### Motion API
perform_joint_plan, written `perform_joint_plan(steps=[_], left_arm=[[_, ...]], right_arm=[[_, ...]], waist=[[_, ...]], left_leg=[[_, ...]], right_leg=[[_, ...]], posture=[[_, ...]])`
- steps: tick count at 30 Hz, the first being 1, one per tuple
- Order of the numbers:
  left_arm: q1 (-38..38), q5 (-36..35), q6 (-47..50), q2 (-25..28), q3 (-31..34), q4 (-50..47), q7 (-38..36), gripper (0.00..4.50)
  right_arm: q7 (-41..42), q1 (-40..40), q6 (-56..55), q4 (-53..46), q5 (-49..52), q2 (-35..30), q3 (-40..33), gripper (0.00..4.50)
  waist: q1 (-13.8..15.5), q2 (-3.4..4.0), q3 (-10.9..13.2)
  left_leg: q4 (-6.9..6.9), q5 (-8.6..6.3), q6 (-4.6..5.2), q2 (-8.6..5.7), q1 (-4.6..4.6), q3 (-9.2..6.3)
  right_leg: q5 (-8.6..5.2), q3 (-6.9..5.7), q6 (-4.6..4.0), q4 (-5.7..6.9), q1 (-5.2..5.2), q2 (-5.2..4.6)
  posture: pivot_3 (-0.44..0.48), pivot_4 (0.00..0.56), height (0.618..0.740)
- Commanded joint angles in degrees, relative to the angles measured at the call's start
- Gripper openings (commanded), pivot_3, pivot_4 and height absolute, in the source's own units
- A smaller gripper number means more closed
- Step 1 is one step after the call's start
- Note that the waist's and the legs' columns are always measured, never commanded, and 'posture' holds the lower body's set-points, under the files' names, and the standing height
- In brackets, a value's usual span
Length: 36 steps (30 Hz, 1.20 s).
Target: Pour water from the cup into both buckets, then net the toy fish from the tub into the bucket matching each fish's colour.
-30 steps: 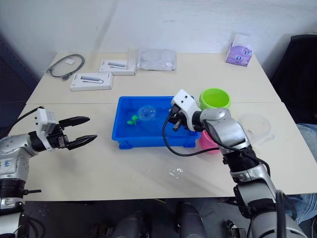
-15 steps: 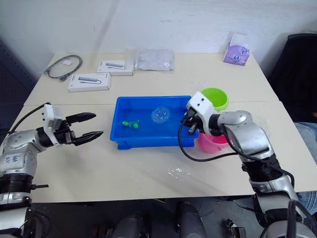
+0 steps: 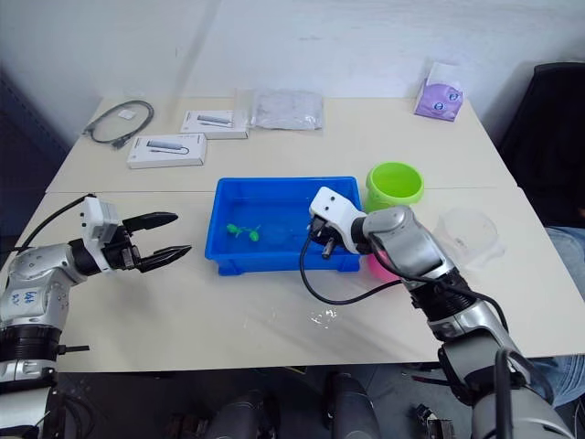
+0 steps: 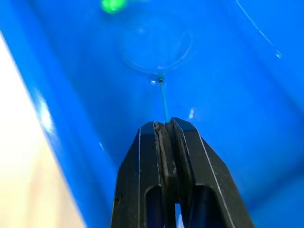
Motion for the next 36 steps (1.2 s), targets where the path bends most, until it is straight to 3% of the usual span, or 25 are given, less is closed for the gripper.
perform_joint_plan(steps=[1, 7, 12, 17, 25, 36], left_arm=[[0.6, -0.7, 0.1, 0.9, 1.5, -2.2, 0.5, 4.42], [0.7, -0.9, 0.1, 0.9, 1.7, -2.0, 0.4, 4.42], [-0.1, -0.8, 0.6, 0.4, 1.0, -2.4, 0.9, 4.42], [-1.1, -0.9, 2.2, -0.1, -0.1, -3.7, 0.7, 4.42], [-8.5, -2.3, 9.7, 0.6, -3.2, -6.8, -2.4, 4.42], [-15.4, -1.6, 11.0, -4.2, -7.2, -6.8, -3.4, 4.42]], right_arm=[[-0.5, -1.0, -0.5, -1.5, 0.5, 1.4, -1.7, 0.0], [0.9, -0.3, 1.5, -3.3, 3.5, 1.3, -5.0, 0.0], [3.7, 0.9, 1.8, -5.8, 5.0, -3.4, -6.6, 0.0], [2.7, 2.8, 6.0, -10.5, 9.9, -4.7, -13.3, 0.0], [2.6, 13.2, 1.2, -19.4, 13.8, -9.5, -22.9, 0.0], [-1.1, 21.0, 5.0, -27.2, 21.5, -13.0, -34.4, 0.0]], waist=[[0.0, 0.0, 0.0], [0.0, 0.0, 0.0], [0.1, 0.0, 0.0], [0.1, 0.0, 0.0], [0.6, -0.01, 0.0], [0.6, -0.01, 0.0]], left_leg=[[0.0, 0.0, 0.0, 0.0, 0.0, 0.0], [0.0, 0.0, 0.0, 0.0, -0.01, -0.01], [0.0, 0.0, 0.0, -0.02, -0.03, -0.04], [0.0, 0.0, 0.0, -0.02, -0.02, -0.05], [0.02, 0.0, 0.0, -0.07, -0.05, -0.08], [0.01, 0.02, 0.01, -0.06, 0.02, -0.02]], right_leg=[[0.0, 0.0, 0.0, 0.0, 0.0, 0.0], [0.0, 0.0, 0.0, 0.0, 0.0, -0.01], [0.0, -0.04, 0.0, -0.01, 0.0, -0.03], [0.0, -0.05, 0.0, 0.0, 0.01, -0.03], [0.01, -0.08, 0.02, -0.02, 0.03, 0.05], [0.03, -0.06, 0.05, -0.01, 0.05, 0.17]], posture=[[0.0, 0.15, 0.74], [0.0, 0.15, 0.74], [0.0, 0.15, 0.74], [0.0, 0.15, 0.74], [0.0, 0.15, 0.74], [0.0, 0.15, 0.74]])
